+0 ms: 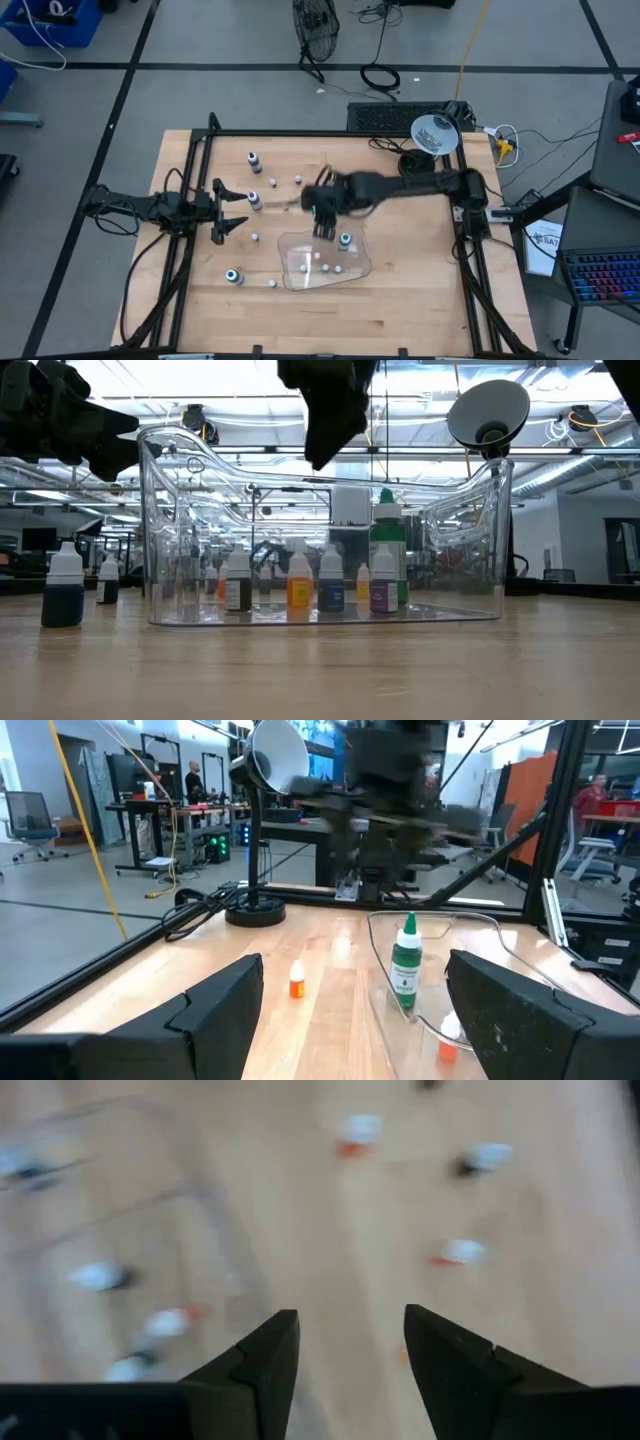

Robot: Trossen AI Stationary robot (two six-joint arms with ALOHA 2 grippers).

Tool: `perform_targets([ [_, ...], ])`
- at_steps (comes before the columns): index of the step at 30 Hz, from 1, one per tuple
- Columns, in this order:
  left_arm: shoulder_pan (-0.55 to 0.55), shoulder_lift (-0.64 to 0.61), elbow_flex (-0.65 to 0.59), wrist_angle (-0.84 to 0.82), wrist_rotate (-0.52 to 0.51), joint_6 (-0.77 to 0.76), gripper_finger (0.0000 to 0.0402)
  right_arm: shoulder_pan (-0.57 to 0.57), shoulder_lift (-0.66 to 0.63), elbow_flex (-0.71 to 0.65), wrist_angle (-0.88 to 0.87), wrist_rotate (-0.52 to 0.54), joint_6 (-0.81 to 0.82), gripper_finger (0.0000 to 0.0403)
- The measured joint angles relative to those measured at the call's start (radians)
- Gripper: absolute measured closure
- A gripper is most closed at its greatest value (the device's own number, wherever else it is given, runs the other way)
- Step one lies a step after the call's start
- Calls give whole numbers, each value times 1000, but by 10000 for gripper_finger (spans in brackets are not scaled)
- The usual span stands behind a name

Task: Pick & Place food coloring
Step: Put the bottom right small orange food coloring bottle into the bin

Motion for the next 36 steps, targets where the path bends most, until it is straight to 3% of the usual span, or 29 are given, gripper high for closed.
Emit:
perform_targets([
  [4, 0, 0, 0, 0, 0, 0, 91, -97, 0, -35, -29, -2, -37, 227],
  [12, 0, 0, 0, 0, 0, 0, 92, -196, 2, -240, 10, -10, -81, 225],
  [18, 0, 0, 0, 0, 0, 0, 92, -209, 2, -351, 138, -116, -75, 226],
  [36, 0, 0, 0, 0, 0, 0, 91, -204, 2, -443, 264, -141, -47, 227],
])
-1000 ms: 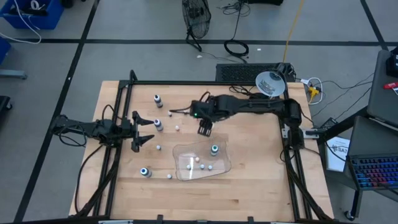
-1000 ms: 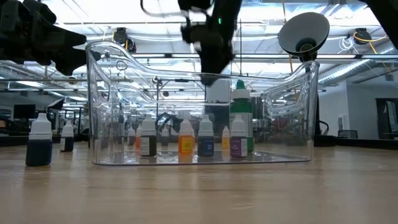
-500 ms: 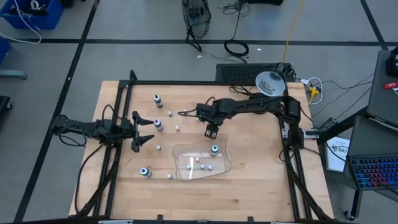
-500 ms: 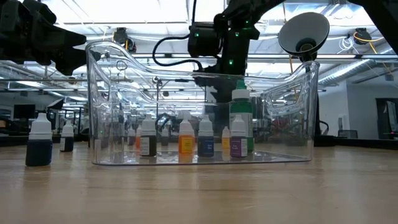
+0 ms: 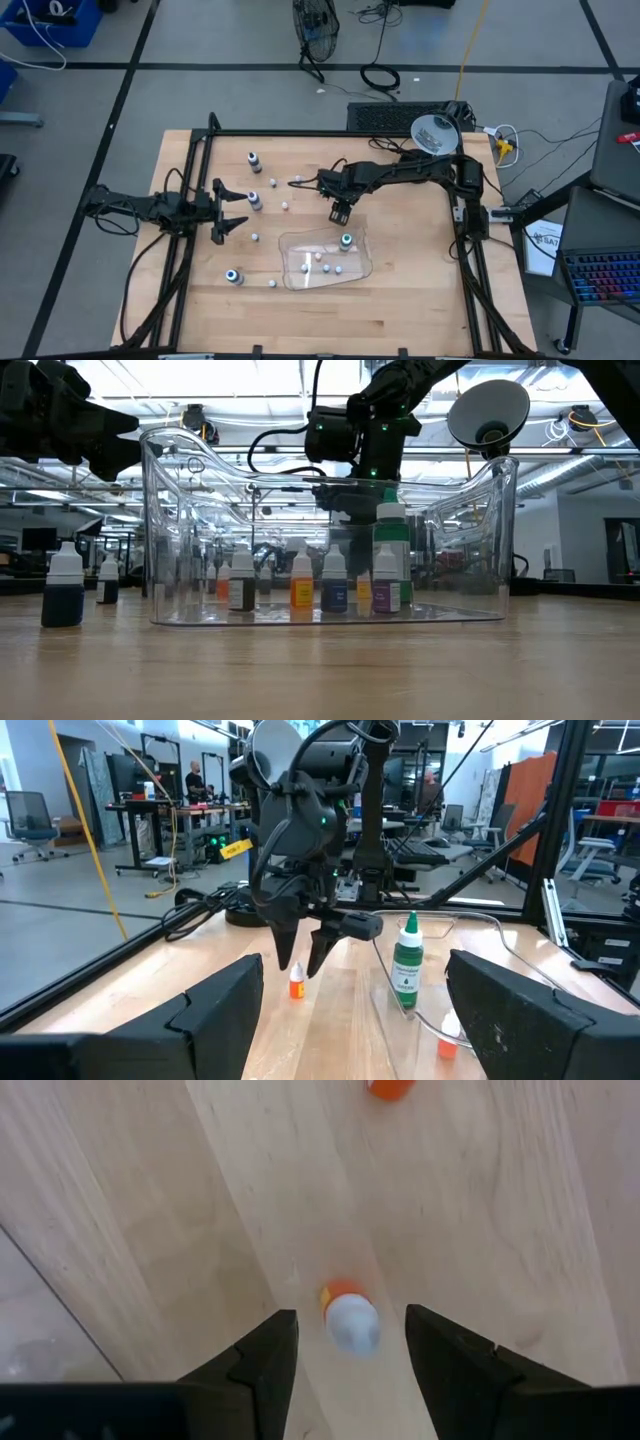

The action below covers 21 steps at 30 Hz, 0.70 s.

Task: Pick & Place food coloring
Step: Put the bottom right small orange food coloring bottle into the bin

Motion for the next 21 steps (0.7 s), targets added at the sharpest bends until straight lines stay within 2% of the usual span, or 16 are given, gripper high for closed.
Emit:
perform_targets([
  [6, 0, 0, 0, 0, 0, 0, 91, -2, 0, 0, 11, -1, -8, 235],
  [11, 0, 0, 0, 0, 0, 0, 92, -4, 0, 0, 10, -50, -8, 245],
  [21, 0, 0, 0, 0, 0, 0, 92, -7, -27, 7, -31, -50, -12, 275],
])
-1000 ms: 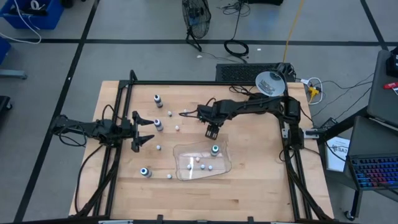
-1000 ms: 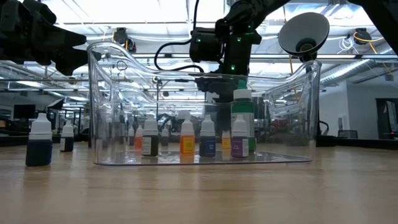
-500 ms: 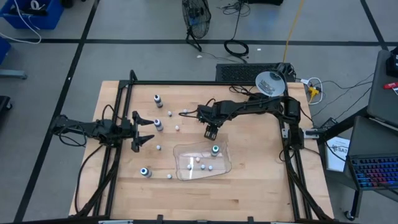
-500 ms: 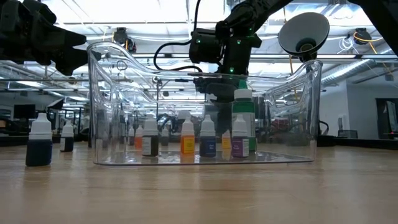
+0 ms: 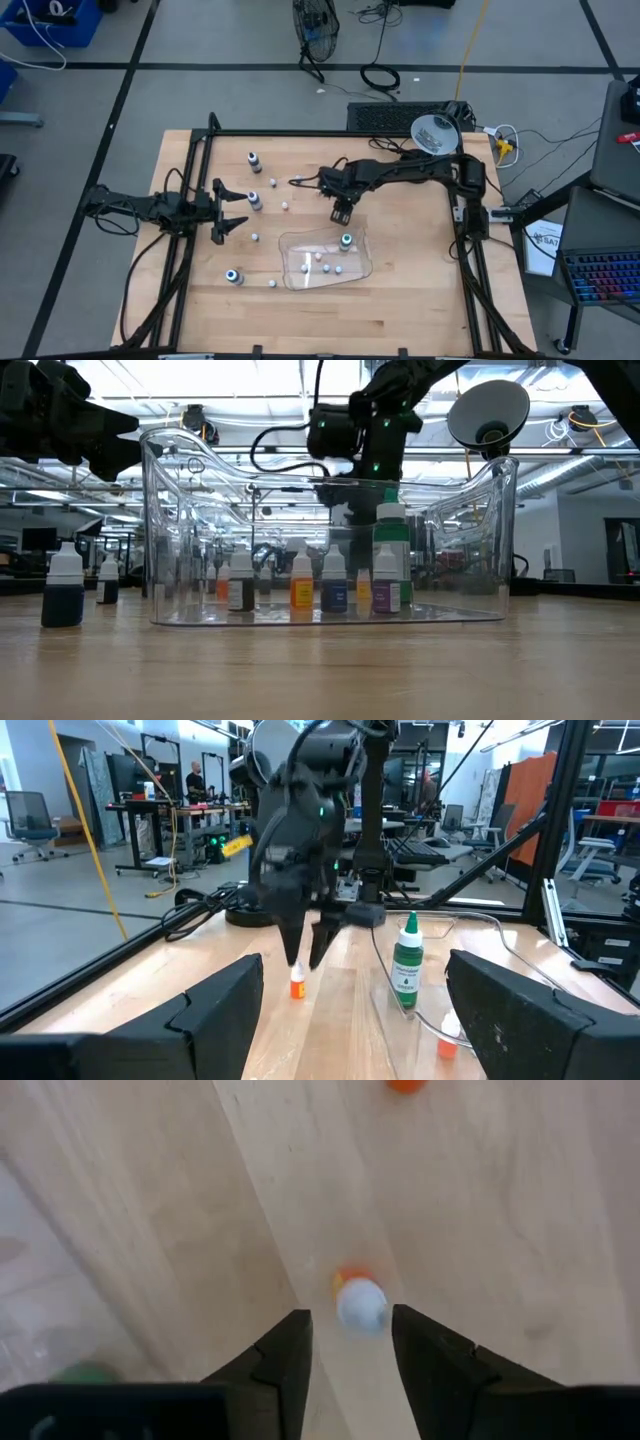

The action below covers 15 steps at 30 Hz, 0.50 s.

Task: Pick & Place food coloring
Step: Put the bottom right small orange food coloring bottle into the bin

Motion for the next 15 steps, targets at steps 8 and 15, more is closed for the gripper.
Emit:
perform_targets([
  [8, 0, 0, 0, 0, 0, 0, 91, 0, -161, -44, -1, 24, -46, 278],
  [15, 0, 0, 0, 0, 0, 0, 91, -18, -384, -434, 404, 26, -51, 288],
])
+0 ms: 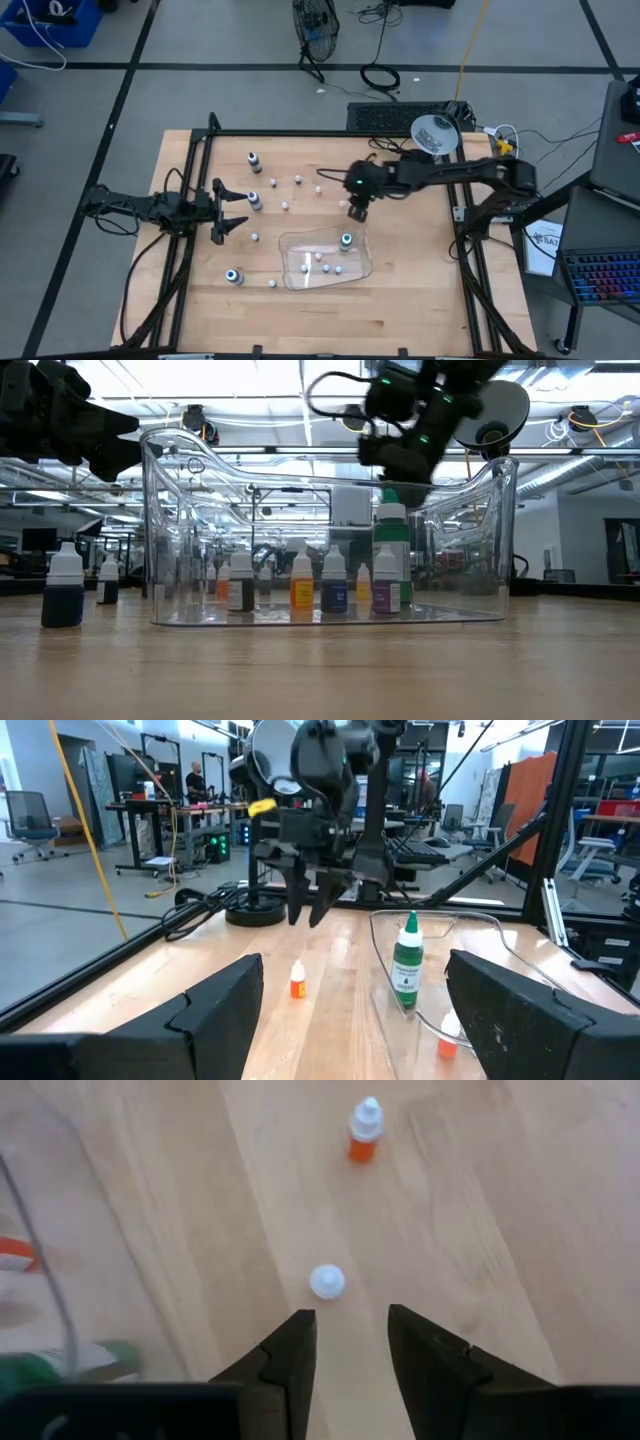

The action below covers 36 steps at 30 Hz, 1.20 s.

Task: Pick & Place food coloring
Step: Put the bottom right small orange food coloring bottle into the bin

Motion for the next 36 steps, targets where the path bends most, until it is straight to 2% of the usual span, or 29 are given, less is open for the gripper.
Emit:
perform_targets([
  [5, 0, 0, 0, 0, 0, 0, 91, -22, -66, -289, 336, 0, 3, 287],
  [12, 0, 0, 0, 0, 0, 0, 91, -65, -55, -484, 660, 1, 3, 289],
  [14, 0, 0, 0, 0, 0, 0, 92, -68, -56, -501, 721, -2, 8, 289],
  [20, 0, 0, 0, 0, 0, 0, 92, -82, -55, -517, 717, -3, 39, 283],
  [25, 0, 0, 0, 0, 0, 0, 91, -67, -39, -516, 778, -79, 45, 280],
  [30, 0, 0, 0, 0, 0, 0, 92, -44, 29, -514, 911, -106, 34, 280],
  [36, 0, 0, 0, 0, 0, 0, 92, -42, 134, -463, 920, -103, -3, 278],
])
